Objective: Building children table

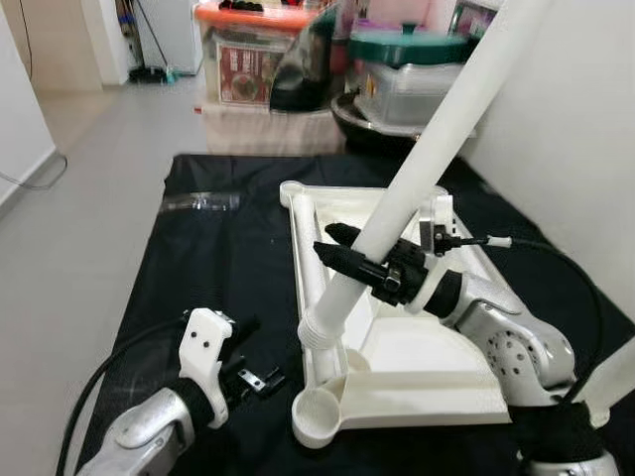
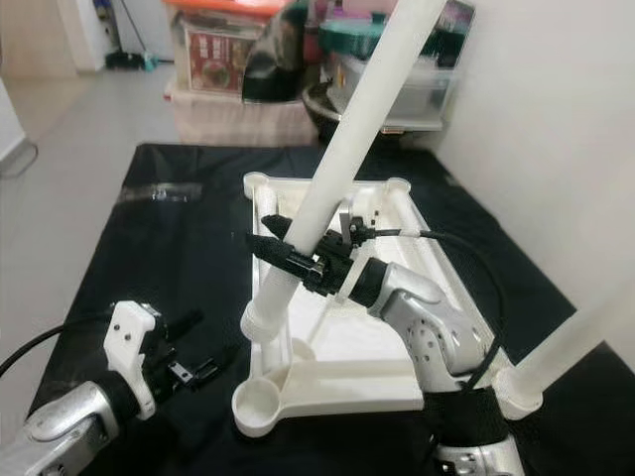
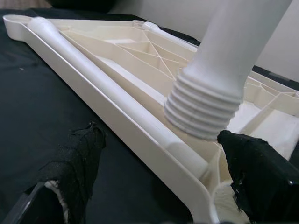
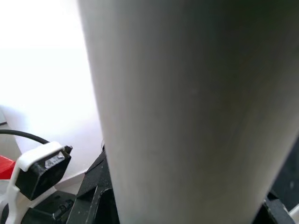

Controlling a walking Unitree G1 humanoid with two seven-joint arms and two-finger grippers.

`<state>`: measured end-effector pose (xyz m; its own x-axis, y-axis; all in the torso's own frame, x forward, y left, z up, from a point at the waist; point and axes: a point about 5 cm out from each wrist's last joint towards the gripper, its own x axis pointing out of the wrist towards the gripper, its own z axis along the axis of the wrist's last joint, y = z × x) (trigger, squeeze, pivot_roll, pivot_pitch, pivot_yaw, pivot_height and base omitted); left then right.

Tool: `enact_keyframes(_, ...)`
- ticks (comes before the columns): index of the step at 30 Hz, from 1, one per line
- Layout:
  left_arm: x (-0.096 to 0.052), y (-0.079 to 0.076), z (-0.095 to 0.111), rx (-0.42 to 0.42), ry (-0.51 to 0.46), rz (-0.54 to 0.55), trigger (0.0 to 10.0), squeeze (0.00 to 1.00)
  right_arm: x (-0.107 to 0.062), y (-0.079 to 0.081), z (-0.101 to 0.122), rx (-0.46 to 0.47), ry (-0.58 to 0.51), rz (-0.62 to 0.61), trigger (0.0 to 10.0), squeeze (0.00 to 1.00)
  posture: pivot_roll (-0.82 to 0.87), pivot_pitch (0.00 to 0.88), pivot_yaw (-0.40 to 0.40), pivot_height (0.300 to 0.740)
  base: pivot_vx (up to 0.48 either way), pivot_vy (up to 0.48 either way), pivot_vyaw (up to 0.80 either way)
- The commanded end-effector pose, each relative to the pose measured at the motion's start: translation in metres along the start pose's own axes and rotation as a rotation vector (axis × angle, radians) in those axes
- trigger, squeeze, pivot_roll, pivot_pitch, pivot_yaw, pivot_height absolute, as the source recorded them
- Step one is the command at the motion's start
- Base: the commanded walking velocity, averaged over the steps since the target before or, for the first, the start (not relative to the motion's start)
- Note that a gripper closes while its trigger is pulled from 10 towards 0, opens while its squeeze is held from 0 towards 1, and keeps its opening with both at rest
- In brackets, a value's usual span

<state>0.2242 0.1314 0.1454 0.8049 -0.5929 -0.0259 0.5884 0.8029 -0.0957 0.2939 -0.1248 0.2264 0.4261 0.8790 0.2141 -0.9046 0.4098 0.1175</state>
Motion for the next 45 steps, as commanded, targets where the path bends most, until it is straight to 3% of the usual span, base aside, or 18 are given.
enact_keyframes(1,0.001,-0.001,-0.005,-0.009,0.01,0.008,10.0,0.0,0.001,0.004,0.0,-0.003,0.003,0.009,0.0,0.0,0.09,0.0,-0.095,0.74,0.0,0.0,0.0)
enact_keyframes(17,0.004,0.011,-0.008,-0.028,0.027,0.095,10.0,0.0,-0.001,-0.01,-0.001,0.011,-0.05,-0.169,0.0,0.0,0.09,0.0,-0.094,0.74,0.0,0.0,0.0)
enact_keyframes(22,0.005,0.014,-0.011,-0.026,0.04,0.115,10.0,0.0,-0.001,-0.013,0.0,0.028,-0.068,-0.208,0.0,0.0,0.09,0.0,-0.092,0.74,0.0,0.435,0.0)
enact_keyframes(31,0.005,0.018,-0.008,-0.016,0.021,0.133,10.0,0.0,-0.002,-0.013,-0.001,0.031,-0.065,-0.219,0.0,0.0,0.08,0.0,-0.085,0.74,0.0,0.16,0.0)
enact_keyframes(45,0.005,0.02,-0.009,0.007,0.025,0.159,10.0,0.0,-0.012,-0.018,0.003,-0.032,0.052,-0.146,0.0,0.0,0.08,0.0,-0.099,0.74,0.0,0.0,-0.15)
